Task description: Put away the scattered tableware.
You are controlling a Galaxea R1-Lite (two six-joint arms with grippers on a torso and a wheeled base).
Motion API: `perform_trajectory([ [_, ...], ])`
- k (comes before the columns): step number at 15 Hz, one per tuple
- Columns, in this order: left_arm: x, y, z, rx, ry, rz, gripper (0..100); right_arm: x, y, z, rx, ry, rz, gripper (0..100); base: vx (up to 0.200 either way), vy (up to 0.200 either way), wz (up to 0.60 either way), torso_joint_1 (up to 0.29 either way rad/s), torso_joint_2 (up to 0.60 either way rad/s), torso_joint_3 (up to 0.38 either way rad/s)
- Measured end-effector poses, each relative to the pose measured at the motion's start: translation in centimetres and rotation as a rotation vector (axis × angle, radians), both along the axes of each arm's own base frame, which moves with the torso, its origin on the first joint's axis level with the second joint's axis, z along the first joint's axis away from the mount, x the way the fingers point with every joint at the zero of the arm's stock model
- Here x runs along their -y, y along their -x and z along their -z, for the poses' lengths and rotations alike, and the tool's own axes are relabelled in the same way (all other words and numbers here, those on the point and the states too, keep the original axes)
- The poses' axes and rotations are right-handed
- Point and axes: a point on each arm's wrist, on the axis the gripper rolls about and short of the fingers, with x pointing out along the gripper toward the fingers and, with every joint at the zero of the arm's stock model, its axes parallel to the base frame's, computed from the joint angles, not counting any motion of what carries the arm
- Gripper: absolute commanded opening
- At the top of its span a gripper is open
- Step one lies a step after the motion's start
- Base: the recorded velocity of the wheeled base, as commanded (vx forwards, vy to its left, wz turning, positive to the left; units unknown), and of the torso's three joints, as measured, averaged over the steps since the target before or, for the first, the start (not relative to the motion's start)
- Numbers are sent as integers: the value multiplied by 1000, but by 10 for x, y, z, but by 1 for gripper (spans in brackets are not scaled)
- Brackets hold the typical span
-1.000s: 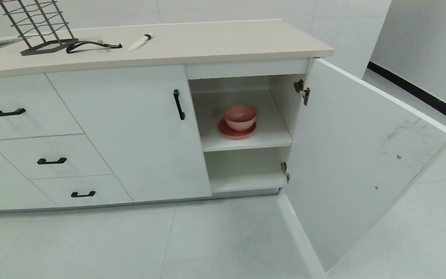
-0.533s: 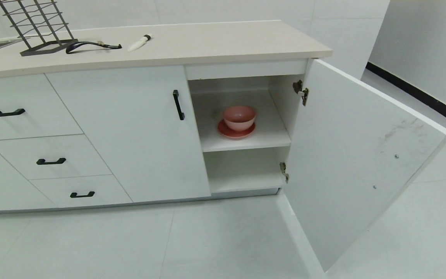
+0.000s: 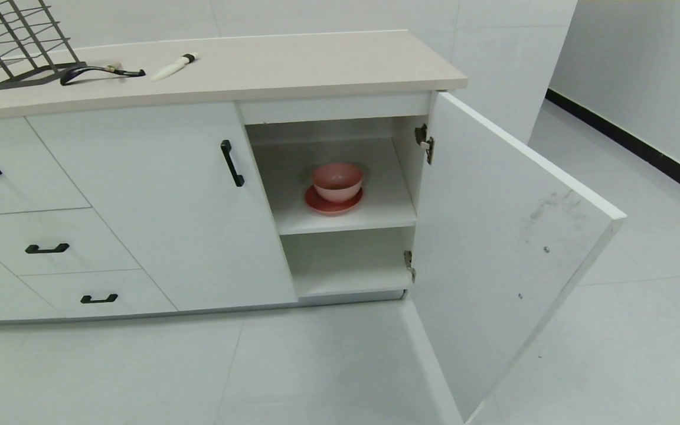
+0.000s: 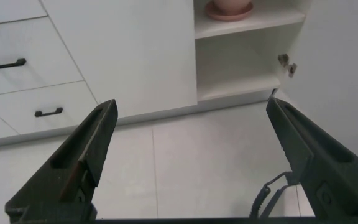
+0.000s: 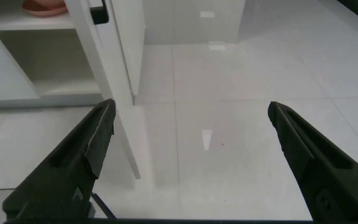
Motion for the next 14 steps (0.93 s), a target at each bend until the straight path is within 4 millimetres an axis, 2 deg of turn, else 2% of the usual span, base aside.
perform_trajectory([
  [3,0,0,0,-2,-4,-1,100,0,0,0,0,-2,1,0,0,0,0,0,0,0],
  [8,0,0,0,-4,1,-1,100,0,0,0,1,-2,0,0,-200,0,0,3,2,1],
  [9,0,0,1,-3,2,-2,100,0,0,-1,10,-4,3,0,0,0,0,0,0,0],
  [12,0,0,0,-1,4,-3,100,0,2,-22,215,19,-17,0,0,0,0,0,0,0],
  [14,0,0,0,-1,2,-2,100,-1,1,-31,212,39,-61,0,0,0,0,0,0,0],
])
